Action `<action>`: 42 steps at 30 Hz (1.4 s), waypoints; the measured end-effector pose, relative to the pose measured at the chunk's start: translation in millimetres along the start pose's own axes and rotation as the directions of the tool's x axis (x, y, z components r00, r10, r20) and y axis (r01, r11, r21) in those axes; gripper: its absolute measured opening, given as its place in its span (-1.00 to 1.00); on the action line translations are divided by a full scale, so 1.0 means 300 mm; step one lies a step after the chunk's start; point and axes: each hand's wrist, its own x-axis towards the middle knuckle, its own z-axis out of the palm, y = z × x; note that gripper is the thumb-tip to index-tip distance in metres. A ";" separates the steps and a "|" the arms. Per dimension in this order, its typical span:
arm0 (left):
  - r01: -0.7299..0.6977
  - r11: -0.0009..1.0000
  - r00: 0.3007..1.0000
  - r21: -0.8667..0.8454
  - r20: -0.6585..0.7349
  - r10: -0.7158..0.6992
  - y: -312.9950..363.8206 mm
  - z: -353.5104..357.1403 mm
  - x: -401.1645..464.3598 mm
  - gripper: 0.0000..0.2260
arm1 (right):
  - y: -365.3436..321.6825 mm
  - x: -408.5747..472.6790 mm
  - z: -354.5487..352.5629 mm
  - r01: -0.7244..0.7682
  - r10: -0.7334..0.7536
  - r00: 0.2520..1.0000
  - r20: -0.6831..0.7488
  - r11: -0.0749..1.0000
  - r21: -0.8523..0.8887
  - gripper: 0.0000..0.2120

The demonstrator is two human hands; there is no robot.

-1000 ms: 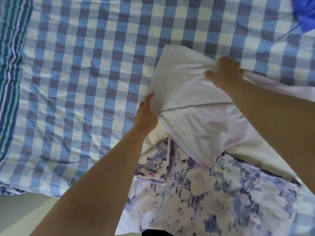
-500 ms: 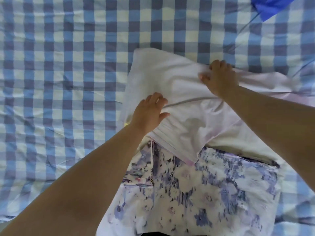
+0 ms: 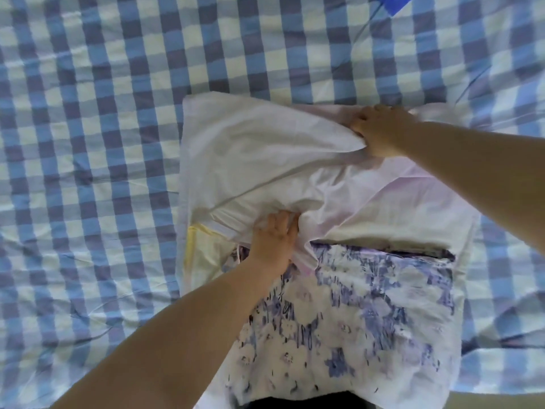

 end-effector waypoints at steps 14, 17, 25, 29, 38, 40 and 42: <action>0.323 0.514 0.702 -0.795 -0.163 -0.693 -0.655 -0.449 0.248 -0.66 | -0.100 -0.066 0.055 0.105 0.072 0.708 -0.703 0.973 0.205 -0.53; 0.415 0.244 0.695 -0.877 0.132 -0.707 -0.631 -0.467 0.283 -0.28 | -0.056 -0.080 0.135 -0.188 0.367 0.805 -0.466 0.903 0.386 -0.42; 0.480 0.335 0.489 -0.810 -0.070 -0.870 -0.612 -0.427 0.314 -0.64 | 0.170 -0.106 0.114 -0.307 0.417 0.841 -0.346 0.893 0.329 -0.46; 0.200 0.916 0.753 -0.349 -0.544 -0.372 -0.487 -0.454 0.334 -0.34 | 0.128 -0.170 0.166 0.120 -0.027 0.717 -0.696 0.989 0.086 -0.64; -0.208 0.966 0.900 0.154 -0.356 0.250 -0.131 -0.585 0.477 -0.73 | 0.203 -0.272 0.040 -0.002 0.083 0.936 -0.342 0.973 0.232 -0.41; -0.243 0.957 0.905 0.162 -0.318 0.283 -0.134 -0.577 0.469 -0.71 | 0.328 -0.282 0.043 -0.251 0.262 0.960 -0.098 0.961 0.113 -0.41; -0.274 0.947 0.897 0.169 -0.311 0.315 -0.135 -0.551 0.462 -0.67 | 0.414 -0.301 0.085 -0.343 0.351 0.936 -0.037 0.929 0.137 -0.51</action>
